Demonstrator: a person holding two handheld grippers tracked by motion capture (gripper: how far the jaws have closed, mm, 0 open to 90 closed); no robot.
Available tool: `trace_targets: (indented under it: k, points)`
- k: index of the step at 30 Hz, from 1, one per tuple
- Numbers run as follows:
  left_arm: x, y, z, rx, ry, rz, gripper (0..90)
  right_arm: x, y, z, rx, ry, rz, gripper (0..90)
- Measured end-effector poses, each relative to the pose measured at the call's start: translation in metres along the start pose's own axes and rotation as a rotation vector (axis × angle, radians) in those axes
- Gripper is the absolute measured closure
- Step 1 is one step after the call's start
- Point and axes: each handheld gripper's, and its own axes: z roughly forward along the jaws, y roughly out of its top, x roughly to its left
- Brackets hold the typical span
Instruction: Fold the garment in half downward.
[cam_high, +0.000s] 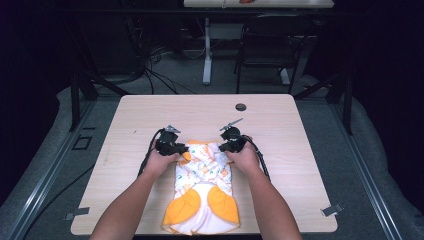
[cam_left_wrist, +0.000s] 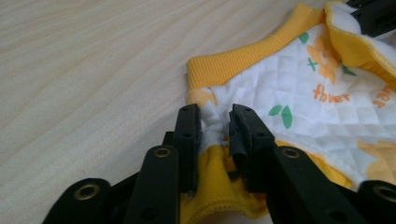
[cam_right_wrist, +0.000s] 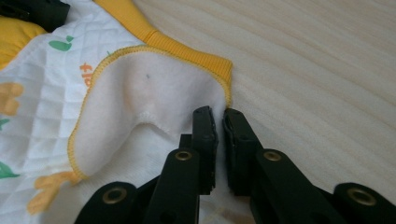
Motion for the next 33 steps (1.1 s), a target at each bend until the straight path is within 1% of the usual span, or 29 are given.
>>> trace_targets:
  k: [1,2,4,6,8,9,10,11,12,13,14,15,16,17,18,19,20,21,23,24,25,27,29,30,31,32,33]
  points:
    - [0.001,0.000,0.000,0.002,-0.013,-0.010,78.5,0.001,-0.001,-0.001,0.003,0.000,-0.008,85.3]
    - [0.001,0.000,0.000,0.002,-0.013,-0.010,80.7,0.001,-0.001,-0.001,0.003,0.000,-0.008,85.3]
    - [0.000,0.000,-0.001,0.009,-0.015,-0.009,81.7,0.000,-0.001,-0.001,0.003,0.007,-0.002,86.2]
    - [0.000,0.000,-0.002,0.015,-0.020,-0.016,82.6,-0.001,-0.001,-0.002,0.014,0.027,0.014,86.4]
    - [-0.001,0.001,-0.002,0.019,-0.014,-0.014,83.2,0.001,0.002,-0.002,0.030,0.013,-0.001,86.6]
    - [-0.002,0.002,-0.002,0.026,-0.005,-0.006,83.2,0.001,0.002,-0.002,0.030,0.013,-0.001,86.6]
    - [-0.004,0.003,-0.003,0.032,0.001,0.001,83.4,0.003,0.002,-0.002,0.023,0.002,-0.009,86.7]
    - [-0.005,0.004,-0.003,0.033,0.008,0.007,83.5,0.005,0.004,-0.003,0.029,-0.011,-0.029,86.8]
    - [-0.005,0.005,-0.004,0.034,0.010,0.016,83.7,0.008,0.005,-0.006,0.022,-0.023,-0.047,86.8]
    - [-0.004,0.006,-0.006,0.033,0.010,0.016,83.8,0.008,0.006,-0.008,0.020,-0.026,-0.058,86.8]
    - [-0.004,0.007,-0.008,0.027,0.009,0.014,83.8,0.008,0.006,-0.008,0.020,-0.026,-0.058,86.8]
    - [-0.004,0.010,-0.013,0.015,0.008,0.009,84.0,0.008,0.009,-0.015,0.014,-0.020,-0.065,86.8]
    - [-0.004,0.010,-0.013,0.015,0.008,0.009,84.0,0.008,0.009,-0.017,-0.009,-0.019,-0.057,86.9]
    - [-0.005,0.013,-0.019,0.001,0.011,0.020,84.1,0.008,0.010,-0.021,-0.012,-0.014,-0.065,86.9]
    - [-0.005,0.013,-0.019,0.001,0.011,0.020,84.2,0.009,0.011,-0.025,-0.021,-0.013,-0.069,86.9]
    - [-0.007,0.017,-0.026,-0.013,0.006,0.028,84.1,0.009,0.011,-0.028,-0.032,-0.004,-0.073,86.9]
    - [-0.008,0.018,-0.029,-0.028,0.005,0.030,84.2,0.009,0.011,-0.032,-0.037,-0.010,-0.077,86.9]
    - [-0.008,0.018,-0.029,-0.028,0.005,0.030,84.2,0.008,0.012,-0.036,-0.044,-0.009,-0.081,86.9]
    - [-0.009,0.022,-0.036,-0.039,0.006,0.039,84.2,0.008,0.012,-0.039,-0.051,-0.009,-0.081,86.9]
    - [-0.010,0.024,-0.038,-0.047,0.005,0.039,84.2,0.008,0.013,-0.043,-0.056,-0.013,-0.084,87.0]
    - [-0.011,0.027,-0.042,-0.053,0.008,0.049,84.4,0.009,0.017,-0.052,-0.075,-0.014,-0.093,86.9]
    - [-0.012,0.031,-0.047,-0.068,0.010,0.057,84.5,0.009,0.019,-0.054,-0.082,-0.020,-0.099,86.9]
    - [-0.011,0.036,-0.054,-0.091,0.014,0.060,84.6,0.012,0.025,-0.064,-0.101,-0.041,-0.134,86.9]
    - [-0.011,0.036,-0.054,-0.091,0.014,0.060,84.6,0.013,0.027,-0.067,-0.105,-0.047,-0.143,86.9]
    - [-0.011,0.038,-0.057,-0.095,0.017,0.064,84.6,0.013,0.029,-0.070,-0.117,-0.050,-0.150,86.9]
    - [-0.011,0.041,-0.059,-0.101,0.019,0.068,84.6,0.013,0.029,-0.070,-0.117,-0.050,-0.150,86.9]
    - [-0.011,0.043,-0.062,-0.110,0.022,0.073,84.6,0.015,0.034,-0.077,-0.138,-0.056,-0.154,86.9]
